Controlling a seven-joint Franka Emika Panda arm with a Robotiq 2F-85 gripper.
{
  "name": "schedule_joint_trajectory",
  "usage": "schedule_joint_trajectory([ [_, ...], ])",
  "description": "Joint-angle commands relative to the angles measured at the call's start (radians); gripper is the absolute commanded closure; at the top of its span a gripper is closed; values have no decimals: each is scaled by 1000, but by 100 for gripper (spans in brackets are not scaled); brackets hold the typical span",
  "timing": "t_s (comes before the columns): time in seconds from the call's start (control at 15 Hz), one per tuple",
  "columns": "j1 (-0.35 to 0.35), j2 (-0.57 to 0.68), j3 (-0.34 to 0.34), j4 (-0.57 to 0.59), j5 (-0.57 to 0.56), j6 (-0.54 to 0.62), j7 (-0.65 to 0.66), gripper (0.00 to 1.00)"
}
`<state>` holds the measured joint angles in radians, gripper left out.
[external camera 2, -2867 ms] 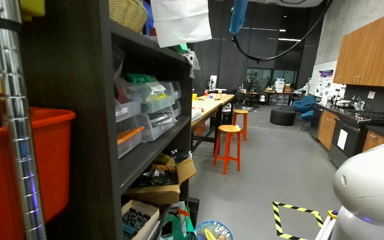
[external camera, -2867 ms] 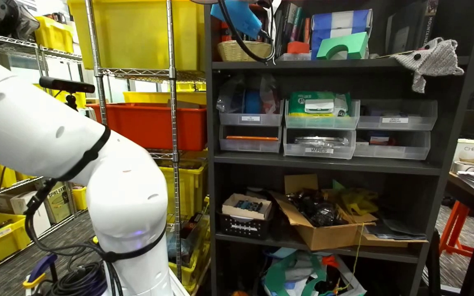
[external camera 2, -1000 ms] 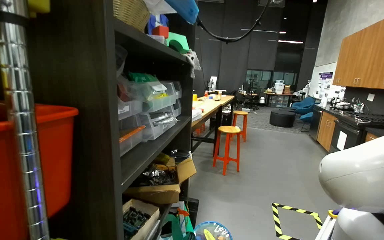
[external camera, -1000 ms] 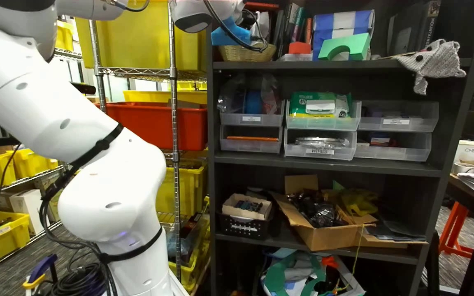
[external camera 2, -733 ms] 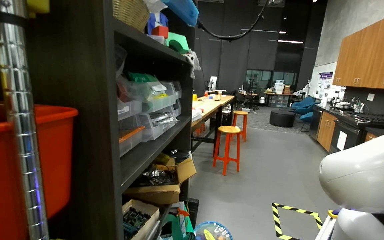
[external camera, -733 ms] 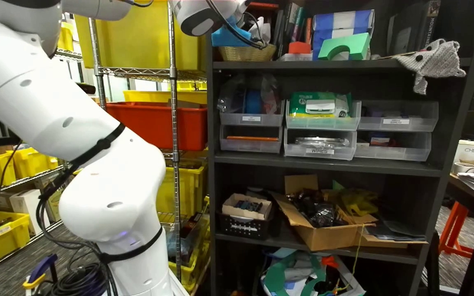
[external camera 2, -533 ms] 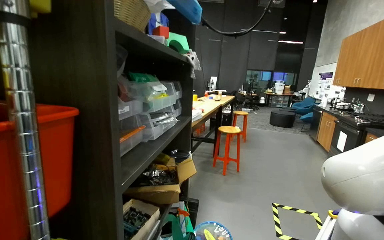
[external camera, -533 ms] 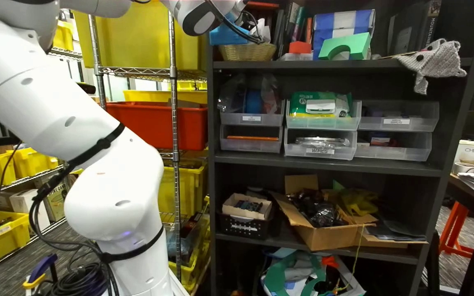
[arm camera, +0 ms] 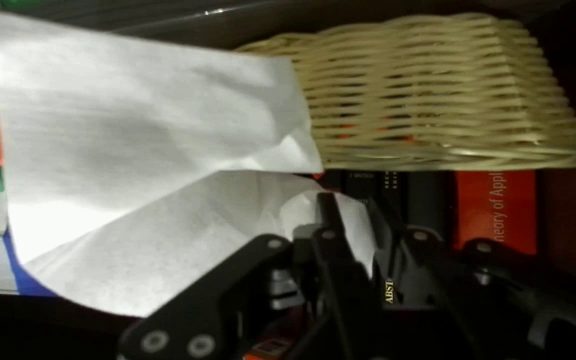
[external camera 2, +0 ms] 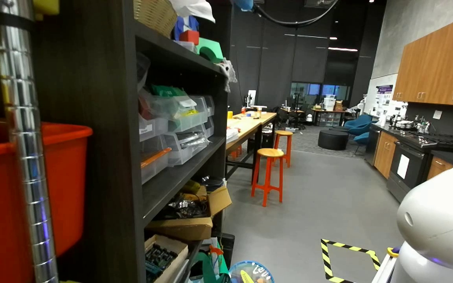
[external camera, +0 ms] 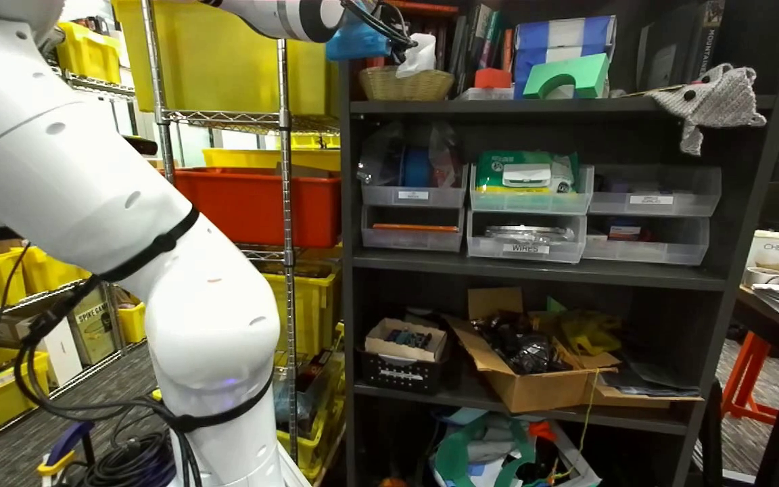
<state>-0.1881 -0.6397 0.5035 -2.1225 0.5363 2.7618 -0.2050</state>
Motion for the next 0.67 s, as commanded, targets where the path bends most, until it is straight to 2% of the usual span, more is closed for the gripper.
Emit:
schedule_joint_trajectory([
  [0.0,136,24,-106,-6,-207,-5,166,47],
  [0.2,196,31,-154,-2,-308,-15,254,27],
  [0.4,227,31,-180,5,-364,-36,311,6],
  [0.47,235,27,-185,6,-376,-47,324,1],
  [0.6,248,18,-192,8,-394,-69,348,0],
])
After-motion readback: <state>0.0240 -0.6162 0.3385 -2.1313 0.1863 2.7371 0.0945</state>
